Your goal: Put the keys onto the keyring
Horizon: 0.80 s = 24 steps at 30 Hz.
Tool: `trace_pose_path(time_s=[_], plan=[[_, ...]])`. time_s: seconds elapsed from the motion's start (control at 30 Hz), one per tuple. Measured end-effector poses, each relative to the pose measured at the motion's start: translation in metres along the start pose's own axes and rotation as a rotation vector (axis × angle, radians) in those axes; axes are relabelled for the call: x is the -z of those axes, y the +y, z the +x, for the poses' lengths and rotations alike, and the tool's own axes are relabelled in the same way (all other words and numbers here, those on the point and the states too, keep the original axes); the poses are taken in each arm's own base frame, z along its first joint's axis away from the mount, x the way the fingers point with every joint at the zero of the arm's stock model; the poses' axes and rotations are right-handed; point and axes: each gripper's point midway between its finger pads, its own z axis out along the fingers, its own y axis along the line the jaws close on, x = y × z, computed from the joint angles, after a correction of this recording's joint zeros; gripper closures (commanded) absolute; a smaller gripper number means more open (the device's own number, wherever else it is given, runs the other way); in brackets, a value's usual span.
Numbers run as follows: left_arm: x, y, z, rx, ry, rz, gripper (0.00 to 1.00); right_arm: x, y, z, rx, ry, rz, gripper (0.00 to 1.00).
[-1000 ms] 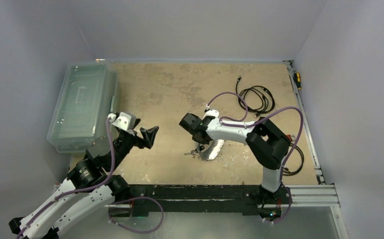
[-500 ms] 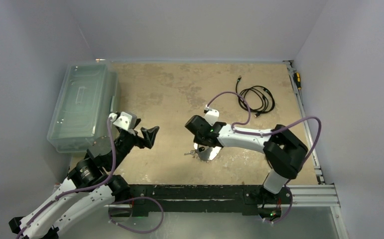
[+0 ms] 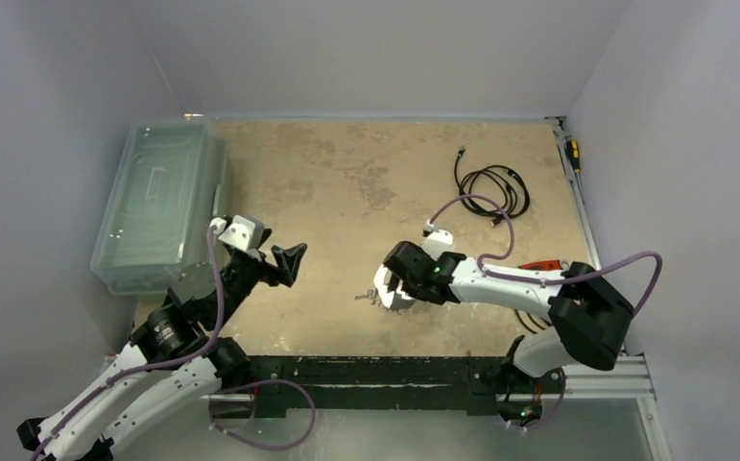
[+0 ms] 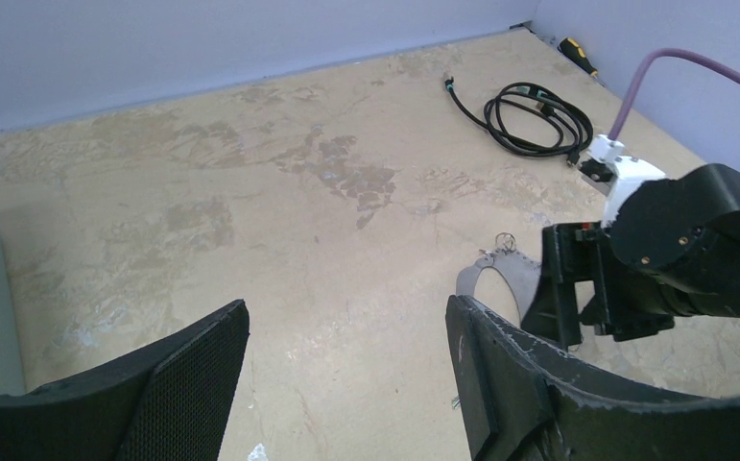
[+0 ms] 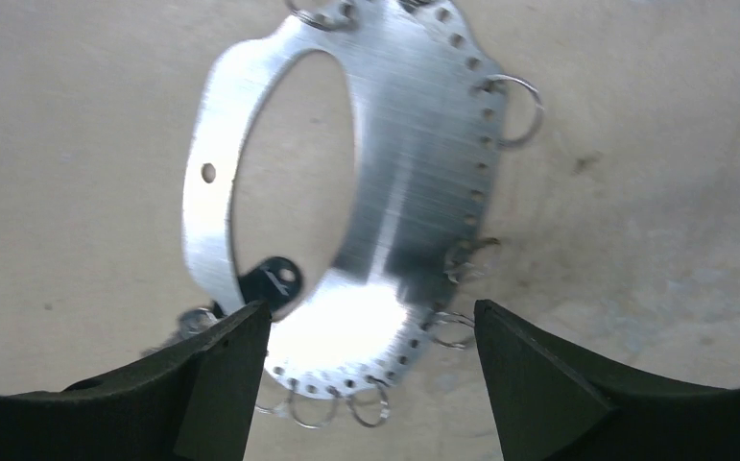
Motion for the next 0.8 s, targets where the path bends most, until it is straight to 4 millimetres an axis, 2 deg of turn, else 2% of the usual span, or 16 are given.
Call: trace_pose_path(time_s=[0.1,0.23,0.37,0.53,0.6,0.7,0.8], plan=[[-0.001,0.000,0.001,-0.001,0.004,0.000,0.26,0.002,-0.026,0.010,-0.001,0.016,0.036,0.24],[-0.002,0.000,0.002,-0.003,0.009,-0.001,0.26,0.006,-0.046,0.017,0.006,0.020,0.037,0.26],[-0.002,0.000,0.002,-0.004,0.010,-0.001,0.26,0.009,-0.049,0.021,0.012,0.024,-0.016,0.27],[-0.003,-0.001,0.003,-0.005,0.014,-0.002,0.26,0.005,-0.030,0.025,0.026,0.034,-0.114,0.25],[-0.003,-0.001,0.004,-0.006,0.017,-0.002,0.26,0.000,-0.016,0.025,0.030,0.029,-0.159,0.26],[-0.004,-0.001,0.004,-0.007,0.019,-0.003,0.26,-0.007,0.005,0.020,0.052,0.014,-0.190,0.34],[-0.004,-0.001,0.004,-0.007,0.019,-0.003,0.26,-0.018,0.033,0.015,0.093,0.009,-0.213,0.34]])
